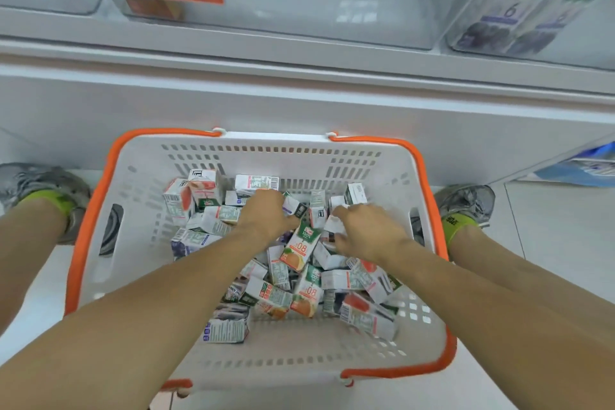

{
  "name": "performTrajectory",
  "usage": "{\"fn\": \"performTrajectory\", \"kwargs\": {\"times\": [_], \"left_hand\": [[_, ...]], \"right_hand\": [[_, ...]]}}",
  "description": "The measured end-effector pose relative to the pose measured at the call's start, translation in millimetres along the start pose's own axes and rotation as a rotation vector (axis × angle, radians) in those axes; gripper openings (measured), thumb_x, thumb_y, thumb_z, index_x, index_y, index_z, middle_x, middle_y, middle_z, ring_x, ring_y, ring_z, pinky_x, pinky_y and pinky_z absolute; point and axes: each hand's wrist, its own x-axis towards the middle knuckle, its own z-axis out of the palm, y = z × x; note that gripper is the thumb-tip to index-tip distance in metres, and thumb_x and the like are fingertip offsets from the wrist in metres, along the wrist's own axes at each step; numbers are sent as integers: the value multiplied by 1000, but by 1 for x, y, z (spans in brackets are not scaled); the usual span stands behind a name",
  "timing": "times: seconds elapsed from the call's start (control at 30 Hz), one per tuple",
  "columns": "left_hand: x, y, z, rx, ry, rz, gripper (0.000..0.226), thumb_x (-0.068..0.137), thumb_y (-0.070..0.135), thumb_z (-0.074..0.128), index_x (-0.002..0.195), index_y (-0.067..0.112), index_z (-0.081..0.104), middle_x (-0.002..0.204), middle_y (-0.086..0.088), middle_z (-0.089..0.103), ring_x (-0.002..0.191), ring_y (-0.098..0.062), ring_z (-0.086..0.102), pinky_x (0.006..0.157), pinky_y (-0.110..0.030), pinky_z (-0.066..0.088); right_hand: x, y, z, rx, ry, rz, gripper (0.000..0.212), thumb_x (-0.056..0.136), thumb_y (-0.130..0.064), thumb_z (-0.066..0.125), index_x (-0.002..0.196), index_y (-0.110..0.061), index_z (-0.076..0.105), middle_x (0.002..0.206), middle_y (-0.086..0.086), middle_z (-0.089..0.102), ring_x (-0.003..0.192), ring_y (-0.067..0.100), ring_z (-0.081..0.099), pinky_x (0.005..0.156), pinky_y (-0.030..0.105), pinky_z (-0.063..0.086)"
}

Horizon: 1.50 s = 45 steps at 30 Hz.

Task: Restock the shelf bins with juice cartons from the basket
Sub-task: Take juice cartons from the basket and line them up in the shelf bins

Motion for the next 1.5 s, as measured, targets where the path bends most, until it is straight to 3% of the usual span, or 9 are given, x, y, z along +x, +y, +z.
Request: {"fn": "performTrajectory", "kwargs": {"times": [0.13,0.33,0.5,0.6,0.73,0.93,1.17,1.37,1.5], "left_hand": [[-8,-8,-34,-364,21,-113,29,75,30,74,63,4,70,55,-8,64,53,-16,59,58,-22,48],[-56,1,-121,-1049,-351,-154,13,91,20,64,84,10,64,67,-4,69,67,-19,60,64,-28,36],[-106,12,-192,-1106,-457,25,18,63,13,79,80,9,73,83,-13,68,61,-21,65,72,-32,40],[-134,13,-220,-1069,-453,79,35,55,18,75,86,2,72,89,-21,68,65,-25,62,62,-31,46],[-159,2,-235,-1086,-399,77,35,71,15,69,103,0,71,103,-29,69,80,-31,65,64,-31,50],[-167,11,-250,-906,-268,187,51,75,50,79,112,15,74,114,-17,72,101,-29,65,91,-36,41],[-169,7,-270,-1044,-38,244,40,68,10,87,105,5,73,96,-19,75,65,-24,72,51,-24,55],[-174,-19,-302,-1069,254,275,63,50,39,91,97,2,71,93,-18,75,77,-32,70,77,-43,53],[-182,-62,-325,-1000,509,220,66,57,49,91,91,-2,64,81,-28,69,61,-28,68,59,-30,47]], "right_hand": [[-8,10,-27,279,57,151,49,81,-34,68,128,-19,61,92,2,67,89,21,64,77,28,55],[-35,12,-112,1284,387,419,27,77,-7,79,101,-3,68,72,12,74,62,24,73,66,36,63],[-84,-18,-166,1900,143,237,23,88,1,62,108,11,67,105,24,69,84,30,72,82,38,61],[-103,-41,-180,2116,-13,105,18,84,3,57,86,3,74,116,23,68,100,32,70,87,39,59],[-102,-67,-188,2086,-173,-71,34,82,7,49,110,11,66,125,23,65,124,37,58,86,36,60],[-87,-82,-202,1977,-82,-74,35,76,-5,66,109,5,64,111,18,70,93,21,69,73,26,59],[-67,-100,-235,1912,39,-219,47,76,-11,71,120,3,63,110,18,72,90,22,69,76,28,59],[-50,-144,-269,1697,525,-371,46,69,-9,79,112,-1,66,106,17,72,92,30,72,74,36,59],[-26,-198,-317,1342,943,-532,36,80,-3,78,112,-11,64,106,5,72,97,15,71,75,25,58]]}}
